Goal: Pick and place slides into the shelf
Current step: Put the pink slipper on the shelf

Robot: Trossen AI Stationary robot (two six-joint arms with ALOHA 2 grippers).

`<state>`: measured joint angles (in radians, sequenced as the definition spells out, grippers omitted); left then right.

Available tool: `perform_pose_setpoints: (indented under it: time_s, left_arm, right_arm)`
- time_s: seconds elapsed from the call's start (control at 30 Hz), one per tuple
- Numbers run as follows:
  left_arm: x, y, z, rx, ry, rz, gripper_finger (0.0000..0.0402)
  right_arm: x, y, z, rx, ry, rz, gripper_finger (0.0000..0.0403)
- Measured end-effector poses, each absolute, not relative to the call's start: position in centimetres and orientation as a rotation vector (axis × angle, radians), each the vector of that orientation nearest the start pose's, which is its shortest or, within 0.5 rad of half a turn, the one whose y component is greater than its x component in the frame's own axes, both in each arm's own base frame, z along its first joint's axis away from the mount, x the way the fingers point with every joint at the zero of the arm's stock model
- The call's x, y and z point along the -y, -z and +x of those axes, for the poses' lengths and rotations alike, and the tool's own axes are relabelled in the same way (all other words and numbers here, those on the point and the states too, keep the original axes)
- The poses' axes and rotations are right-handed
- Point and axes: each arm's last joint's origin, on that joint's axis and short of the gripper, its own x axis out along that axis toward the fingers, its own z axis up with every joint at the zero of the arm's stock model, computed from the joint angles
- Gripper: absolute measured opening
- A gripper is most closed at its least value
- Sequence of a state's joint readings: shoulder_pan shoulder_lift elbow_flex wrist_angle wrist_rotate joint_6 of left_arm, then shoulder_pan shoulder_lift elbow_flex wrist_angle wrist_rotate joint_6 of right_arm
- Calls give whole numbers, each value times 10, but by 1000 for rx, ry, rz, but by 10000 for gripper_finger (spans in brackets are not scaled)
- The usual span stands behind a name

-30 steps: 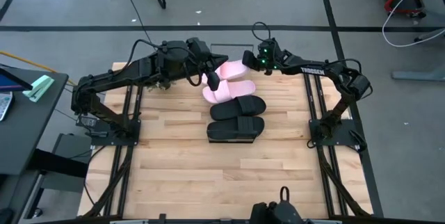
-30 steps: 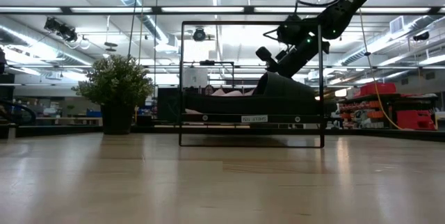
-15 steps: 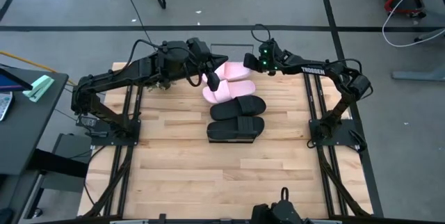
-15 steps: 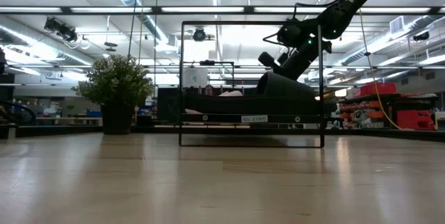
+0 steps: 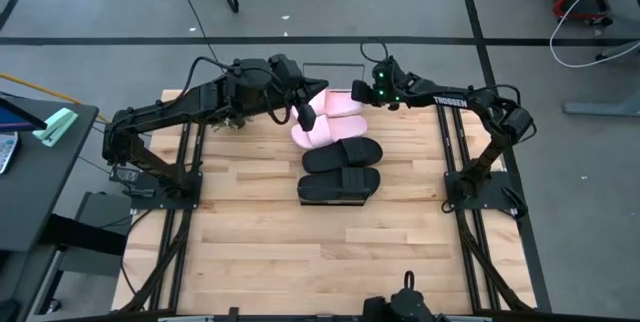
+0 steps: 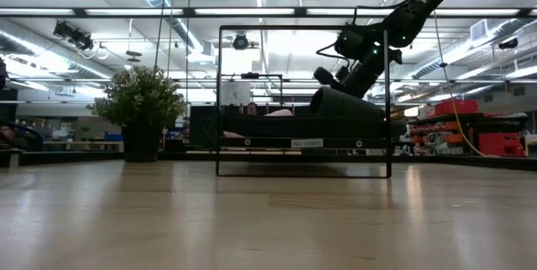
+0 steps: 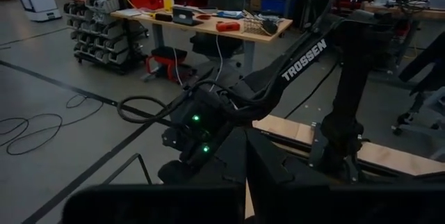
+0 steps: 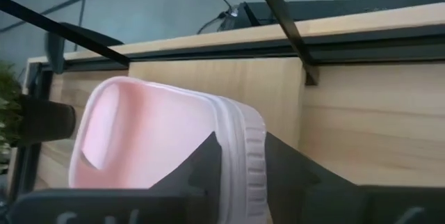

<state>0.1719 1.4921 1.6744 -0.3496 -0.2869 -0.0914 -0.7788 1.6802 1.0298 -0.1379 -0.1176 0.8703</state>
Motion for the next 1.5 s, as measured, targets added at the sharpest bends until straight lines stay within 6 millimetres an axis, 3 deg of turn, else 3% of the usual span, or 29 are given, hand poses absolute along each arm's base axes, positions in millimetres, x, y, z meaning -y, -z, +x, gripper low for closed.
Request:
perform_pose_setpoints:
  time_s: [0.3, 0.57, 0.83, 1.03, 1.5]
  left_arm:
    - [-62, -454, 318, -149, -428, -85, 21]
    - [-62, -454, 318, -149, -426, -86, 6]
    - [-62, -454, 318, -149, -426, -86, 23]
    - [-62, -454, 318, -149, -426, -86, 12]
    - [-62, -454, 318, -149, -426, -86, 25]
  right_arm:
    - [241, -197, 251, -421, 917, 1136, 108]
    - [242, -197, 251, -429, 916, 1110, 112]
    - [242, -197, 251, -431, 917, 1106, 152]
    - [242, -196, 250, -437, 942, 1093, 172]
    - [242, -195, 249, -463, 944, 1041, 135]
